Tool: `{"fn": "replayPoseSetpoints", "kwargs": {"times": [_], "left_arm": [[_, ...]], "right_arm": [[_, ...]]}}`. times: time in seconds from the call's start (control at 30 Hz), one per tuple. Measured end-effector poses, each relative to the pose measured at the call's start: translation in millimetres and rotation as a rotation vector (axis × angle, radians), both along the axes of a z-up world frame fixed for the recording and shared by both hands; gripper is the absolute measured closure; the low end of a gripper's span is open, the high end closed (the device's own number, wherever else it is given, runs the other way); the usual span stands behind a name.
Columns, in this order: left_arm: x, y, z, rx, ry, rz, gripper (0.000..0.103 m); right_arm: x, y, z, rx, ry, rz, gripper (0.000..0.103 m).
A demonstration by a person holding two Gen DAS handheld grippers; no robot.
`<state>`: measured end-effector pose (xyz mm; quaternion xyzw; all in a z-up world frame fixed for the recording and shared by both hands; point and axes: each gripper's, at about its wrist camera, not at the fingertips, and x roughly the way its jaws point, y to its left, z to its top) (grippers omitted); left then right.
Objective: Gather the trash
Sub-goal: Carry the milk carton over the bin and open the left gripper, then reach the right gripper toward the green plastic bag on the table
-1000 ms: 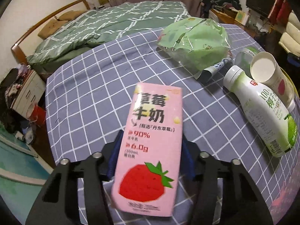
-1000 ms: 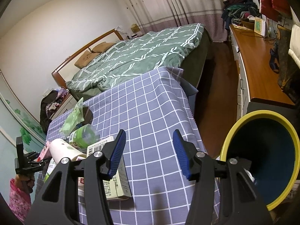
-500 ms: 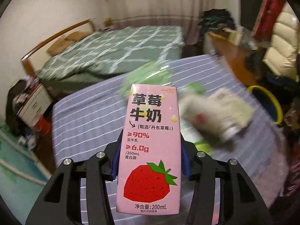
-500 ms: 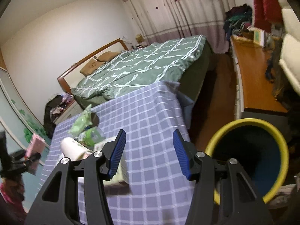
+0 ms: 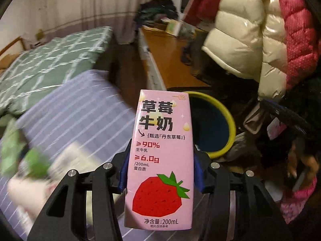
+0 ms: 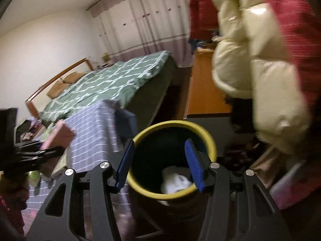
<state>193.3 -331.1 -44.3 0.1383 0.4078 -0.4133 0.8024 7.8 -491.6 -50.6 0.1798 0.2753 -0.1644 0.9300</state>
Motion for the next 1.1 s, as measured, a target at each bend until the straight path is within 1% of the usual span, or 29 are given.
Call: {"fn": "replayPoseSetpoints", "kwargs": {"times": [0.07, 0.2, 0.27, 0.37, 0.4, 0.43, 0.47, 0.5, 0.57, 0.63, 0.73, 0.77, 0.8, 0.83, 0.87, 0.93, 1.03, 1.07, 1.1], "left_arm": [[5, -43, -13, 0.015, 0.02, -0.031, 0.053], [4, -107, -37, 0.04, 0.049, -0.067, 0.053], [7, -132, -45, 0.04, 0.068, -0.068, 0.053], [13, -156, -58, 0.027, 0.099, -0.061, 0.052], [13, -165, -63, 0.025, 0.097, -0.054, 0.046], [14, -170, -65, 0.024, 0.09, -0.048, 0.028], [15, -173, -66, 0.021, 0.076, -0.03, 0.022], [16, -172, -67, 0.016, 0.062, -0.012, 0.018], [17, -168, -63, 0.004, 0.063, 0.006, 0.018], [17, -153, -53, -0.022, 0.06, 0.021, 0.018], [9, -110, -26, -0.068, -0.008, 0.054, 0.017], [5, -91, -16, -0.089, -0.036, 0.074, 0.015], [3, -72, -6, -0.11, -0.053, 0.094, 0.01], [1, -54, 1, -0.129, -0.066, 0.113, 0.008], [-2, -25, 11, -0.158, -0.084, 0.148, 0.008], [-4, 12, 22, -0.185, -0.099, 0.191, 0.007], [-7, 86, 37, -0.233, -0.144, 0.305, 0.005], [-8, 122, 42, -0.248, -0.182, 0.379, 0.005], [-9, 141, 44, -0.25, -0.203, 0.422, 0.005]], "right_arm": [[-11, -7, 1, -0.01, -0.005, -0.019, 0.051], [-31, -15, -1, -0.04, -0.002, -0.061, 0.049], [-37, -20, -2, -0.039, 0.0, -0.068, 0.049], [-40, -25, -3, -0.042, 0.008, -0.086, 0.049], [-41, -27, -3, -0.042, 0.009, -0.091, 0.048], [-41, -27, -3, -0.04, 0.008, -0.092, 0.048], [-42, -27, -3, -0.038, 0.005, -0.09, 0.048], [-42, -26, -3, -0.038, 0.002, -0.086, 0.048], [-41, -25, -3, -0.037, -0.001, -0.079, 0.048], [-39, -23, -4, -0.034, -0.005, -0.067, 0.047], [-31, -18, -6, -0.031, 0.001, -0.048, 0.045], [-29, -16, -7, -0.029, 0.004, -0.042, 0.045], [-24, -13, -9, -0.028, 0.011, -0.033, 0.044], [-20, -9, -10, -0.027, 0.016, -0.025, 0.044], [-16, -6, -11, -0.026, 0.021, -0.016, 0.044], [-3, 1, -15, -0.022, 0.037, 0.007, 0.044], [10, 15, -20, -0.013, 0.052, 0.045, 0.043], [15, 20, -21, -0.012, 0.058, 0.058, 0.043], [21, 27, -21, -0.014, 0.064, 0.076, 0.043]]}}
